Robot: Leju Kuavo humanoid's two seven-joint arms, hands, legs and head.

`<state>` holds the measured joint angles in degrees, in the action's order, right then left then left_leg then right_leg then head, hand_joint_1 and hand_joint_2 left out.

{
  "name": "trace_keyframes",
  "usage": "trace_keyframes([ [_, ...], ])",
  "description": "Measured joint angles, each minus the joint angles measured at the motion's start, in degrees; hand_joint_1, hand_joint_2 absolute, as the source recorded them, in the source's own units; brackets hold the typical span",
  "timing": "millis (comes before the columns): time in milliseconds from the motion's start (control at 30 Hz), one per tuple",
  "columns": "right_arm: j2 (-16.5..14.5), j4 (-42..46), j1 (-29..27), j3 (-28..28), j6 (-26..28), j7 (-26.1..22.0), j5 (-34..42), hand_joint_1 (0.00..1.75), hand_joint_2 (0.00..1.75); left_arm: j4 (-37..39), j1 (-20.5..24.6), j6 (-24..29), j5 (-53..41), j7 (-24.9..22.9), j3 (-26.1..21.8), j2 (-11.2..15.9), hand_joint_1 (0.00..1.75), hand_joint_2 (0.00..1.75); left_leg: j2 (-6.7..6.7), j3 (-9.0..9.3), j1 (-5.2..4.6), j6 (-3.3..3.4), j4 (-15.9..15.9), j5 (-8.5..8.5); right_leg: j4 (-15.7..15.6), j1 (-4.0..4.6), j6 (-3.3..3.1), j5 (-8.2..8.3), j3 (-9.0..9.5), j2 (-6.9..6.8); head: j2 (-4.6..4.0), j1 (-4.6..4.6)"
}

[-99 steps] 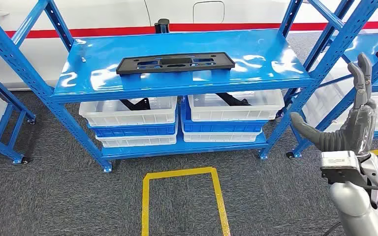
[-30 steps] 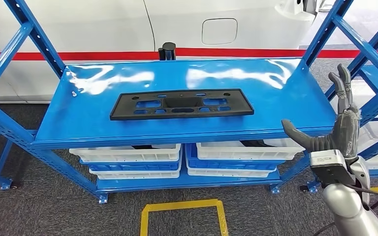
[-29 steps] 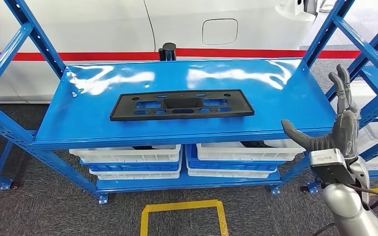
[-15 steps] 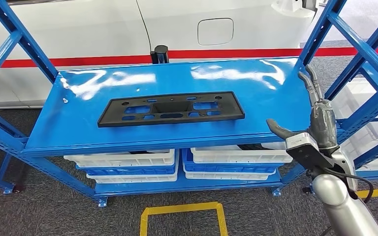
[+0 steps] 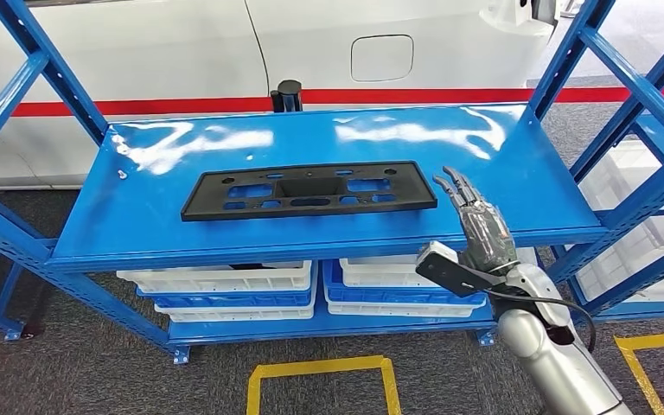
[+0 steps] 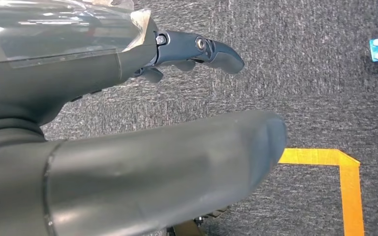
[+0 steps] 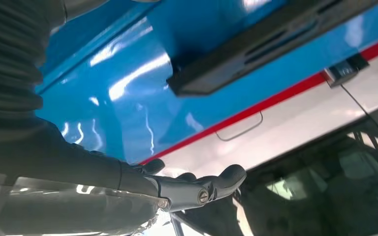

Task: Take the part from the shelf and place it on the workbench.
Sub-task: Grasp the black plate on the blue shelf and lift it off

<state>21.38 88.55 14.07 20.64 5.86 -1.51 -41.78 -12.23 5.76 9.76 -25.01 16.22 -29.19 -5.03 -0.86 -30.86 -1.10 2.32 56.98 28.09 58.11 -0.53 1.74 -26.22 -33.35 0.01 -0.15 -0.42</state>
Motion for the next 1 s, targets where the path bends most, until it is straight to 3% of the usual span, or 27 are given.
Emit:
trace_keyframes([
  [367,-2.4,-3.3,1.2,1.8,-1.0,1.8,-6.0,0.00,1.75,0.0,0.4,-0.4,-0.7,-1.4,1.6,-0.2,0.00,0.00,0.00,0.01,-0.28,0.04,0.1,0.02,0.0,-0.27,0.02,0.01,0.00,0.00,0.00,0.00],
  [600,-3.2,-6.5,3.7,3.3,11.7,4.4,-30.5,0.00,1.75,-0.1,0.6,-0.2,-0.6,-2.2,2.3,-0.4,0.00,0.00,0.01,0.04,-0.27,0.04,0.1,0.02,0.0,-0.28,0.02,0.01,0.01,0.01,0.00,0.00],
  [867,-4.0,-10.1,5.8,4.5,15.6,5.2,-36.6,0.00,1.75,-0.1,0.6,0.0,-0.4,-2.2,2.7,-0.4,0.00,0.00,0.01,0.04,-0.26,0.04,0.1,0.01,0.0,-0.27,0.02,0.01,0.01,0.01,0.00,0.00],
  [1000,-5.1,-14.4,7.6,3.8,14.5,4.9,-36.7,0.00,1.75,-0.2,0.6,-0.2,-0.4,-2.5,3.1,-0.5,0.00,0.00,0.00,0.05,-0.27,0.05,0.1,0.01,0.0,-0.28,0.02,0.01,0.03,0.00,0.00,0.00],
])
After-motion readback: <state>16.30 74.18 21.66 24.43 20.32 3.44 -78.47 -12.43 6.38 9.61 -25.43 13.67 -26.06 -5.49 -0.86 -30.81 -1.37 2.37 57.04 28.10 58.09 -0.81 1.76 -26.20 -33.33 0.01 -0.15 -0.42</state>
